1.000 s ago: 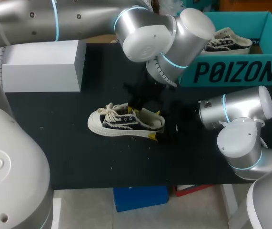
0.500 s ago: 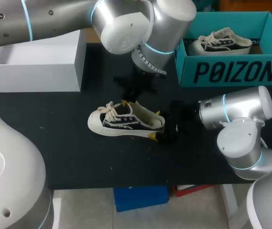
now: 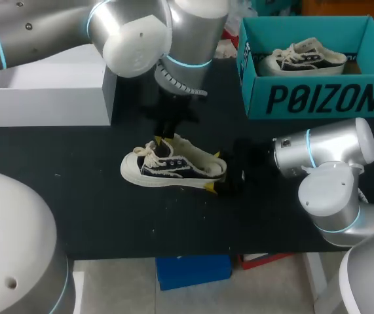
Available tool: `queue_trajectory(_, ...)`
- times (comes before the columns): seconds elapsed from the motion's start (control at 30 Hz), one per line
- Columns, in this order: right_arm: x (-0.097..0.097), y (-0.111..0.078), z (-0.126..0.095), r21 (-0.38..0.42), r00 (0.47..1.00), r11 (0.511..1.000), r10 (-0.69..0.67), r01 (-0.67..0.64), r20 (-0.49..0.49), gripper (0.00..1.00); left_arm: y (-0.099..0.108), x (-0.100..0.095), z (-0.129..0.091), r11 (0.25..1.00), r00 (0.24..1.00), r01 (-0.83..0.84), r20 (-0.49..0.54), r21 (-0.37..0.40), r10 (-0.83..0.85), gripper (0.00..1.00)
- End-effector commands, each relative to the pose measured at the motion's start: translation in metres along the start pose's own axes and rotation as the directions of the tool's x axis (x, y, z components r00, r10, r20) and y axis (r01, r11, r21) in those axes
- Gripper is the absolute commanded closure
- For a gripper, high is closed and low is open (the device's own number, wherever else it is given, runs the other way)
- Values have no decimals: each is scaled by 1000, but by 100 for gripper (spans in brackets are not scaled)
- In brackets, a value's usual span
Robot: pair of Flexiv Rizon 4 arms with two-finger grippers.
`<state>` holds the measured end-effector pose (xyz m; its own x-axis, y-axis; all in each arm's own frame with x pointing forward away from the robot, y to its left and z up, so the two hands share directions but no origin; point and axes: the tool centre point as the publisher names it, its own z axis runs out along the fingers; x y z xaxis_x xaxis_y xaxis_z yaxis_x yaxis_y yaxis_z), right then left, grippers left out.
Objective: Take the shoe out of the shoebox, open the shoe tongue, remove and reinsert the insole, then place the shoe into the shoebox
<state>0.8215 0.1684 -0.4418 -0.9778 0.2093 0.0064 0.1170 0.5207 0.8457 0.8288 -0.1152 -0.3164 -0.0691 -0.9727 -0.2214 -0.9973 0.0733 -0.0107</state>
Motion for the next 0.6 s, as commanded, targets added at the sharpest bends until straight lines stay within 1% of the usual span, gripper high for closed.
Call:
queue_trajectory(0.03, 1, -1, 2, 2, 1000, 1000, 1, -1, 2, 100, 0, -13, 4, 1000, 990, 12, -144, -3, -13, 100)
queue_trajectory(0.27, 1, -1, 2, 2, 1000, 1000, 1, -1, 2, 100, -3, -21, 9, 999, 982, 35, -183, -13, -37, 100)
queue_trajectory(0.6, 1, -1, 2, 2, 1000, 1000, 1, -1, 2, 100, -7, -29, 13, 997, 975, 67, -211, -29, -72, 100)
